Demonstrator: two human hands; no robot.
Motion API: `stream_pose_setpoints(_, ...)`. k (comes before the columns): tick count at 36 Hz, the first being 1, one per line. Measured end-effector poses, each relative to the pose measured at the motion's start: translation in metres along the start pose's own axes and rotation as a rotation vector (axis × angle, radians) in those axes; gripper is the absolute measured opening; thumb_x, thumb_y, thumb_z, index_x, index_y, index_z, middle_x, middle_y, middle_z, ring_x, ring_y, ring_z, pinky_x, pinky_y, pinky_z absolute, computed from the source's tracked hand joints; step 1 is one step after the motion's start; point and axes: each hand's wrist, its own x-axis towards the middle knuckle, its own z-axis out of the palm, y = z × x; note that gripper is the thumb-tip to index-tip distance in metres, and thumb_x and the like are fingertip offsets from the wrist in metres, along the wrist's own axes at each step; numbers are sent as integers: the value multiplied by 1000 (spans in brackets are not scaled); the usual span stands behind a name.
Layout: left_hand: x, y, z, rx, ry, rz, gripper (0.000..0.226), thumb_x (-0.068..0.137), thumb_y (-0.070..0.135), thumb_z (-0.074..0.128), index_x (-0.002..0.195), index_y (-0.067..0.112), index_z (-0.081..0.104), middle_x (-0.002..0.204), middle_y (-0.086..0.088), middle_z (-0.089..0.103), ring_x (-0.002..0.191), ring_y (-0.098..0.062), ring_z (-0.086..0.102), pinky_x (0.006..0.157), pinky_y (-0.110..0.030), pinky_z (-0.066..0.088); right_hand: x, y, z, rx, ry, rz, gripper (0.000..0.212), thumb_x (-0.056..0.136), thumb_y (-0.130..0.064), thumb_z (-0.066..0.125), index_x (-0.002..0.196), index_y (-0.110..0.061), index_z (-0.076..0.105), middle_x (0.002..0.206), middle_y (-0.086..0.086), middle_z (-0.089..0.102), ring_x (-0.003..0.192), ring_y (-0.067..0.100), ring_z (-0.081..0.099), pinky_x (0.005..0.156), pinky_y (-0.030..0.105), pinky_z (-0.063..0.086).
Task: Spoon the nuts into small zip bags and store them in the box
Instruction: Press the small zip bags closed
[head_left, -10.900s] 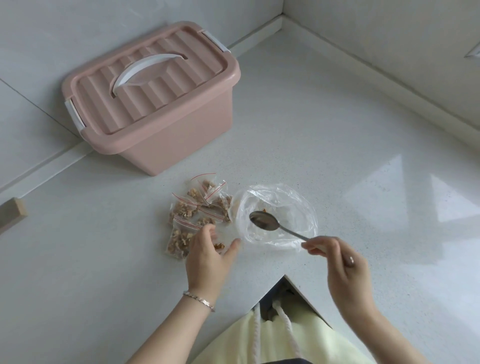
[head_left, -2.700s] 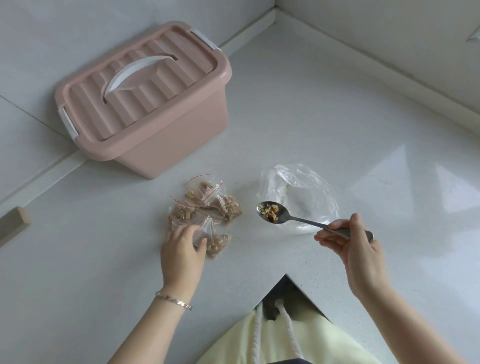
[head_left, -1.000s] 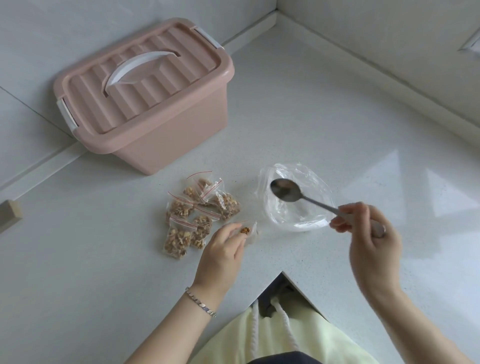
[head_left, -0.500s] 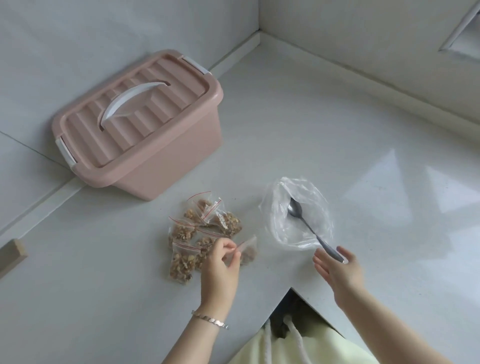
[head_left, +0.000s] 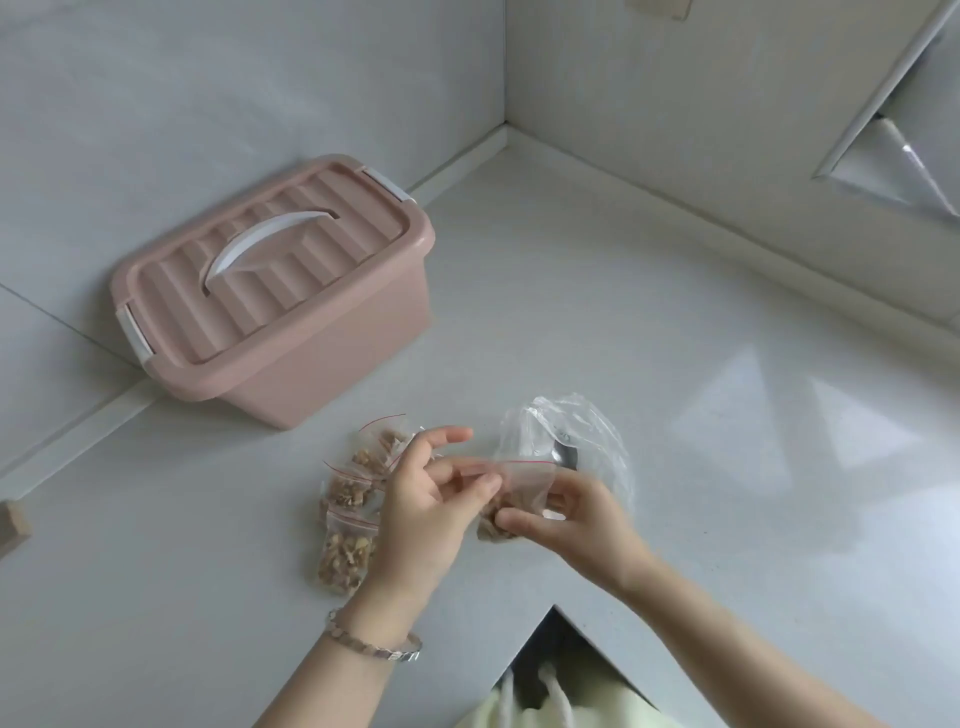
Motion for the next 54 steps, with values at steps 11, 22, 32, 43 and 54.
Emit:
stream_pose_setpoints(11, -17, 16, -3, 4, -28, -54, 26, 63, 32, 70, 77, 10, 74, 81, -7, 73, 79, -13, 67, 77, -24, 52, -9, -30, 10, 280, 179, 20, 33, 77, -19, 70, 74, 13, 65, 62, 24, 65, 52, 23, 64, 48, 21, 47)
stream_pose_setpoints(22, -25, 21, 1, -197, 67, -217, 13, 65, 21, 66, 71, 11, 73, 78, -9, 71, 75, -13, 65, 69, -22, 52, -15, -37, 11, 346, 146, 84, 16, 71, -18, 70, 74, -3, 73, 71, 18, 71, 64, 27, 69, 55, 26, 53)
stream_pose_setpoints(32, -30, 27, 1, -120, 100, -123, 21, 83, 5, 61, 67, 17, 69, 62, 4, 68, 59, -1, 61, 55, -10, 45, -23, -40, -2, 419, 235, 125, 17, 64, -25, 68, 73, -10, 70, 69, 5, 71, 71, 15, 67, 78, 31, 52)
stream_pose_setpoints(43, -31, 29, 0, -38, 64, -34, 8, 61, 30, 68, 64, 27, 75, 65, 1, 71, 65, -8, 65, 67, -18, 52, -29, -44, -6, 419, 236, 102, 12, 59, -23, 69, 65, -13, 72, 68, 7, 72, 65, 11, 66, 63, 16, 52)
stream_pose_setpoints(54, -36, 33, -2, -115, 98, 46, 7, 60, 26, 67, 58, 23, 73, 54, 2, 66, 54, -5, 57, 57, -11, 45, -29, -51, -4, 410, 211, 42, 5, 57, -18, 69, 56, -14, 72, 64, 7, 71, 63, 9, 63, 61, 13, 48)
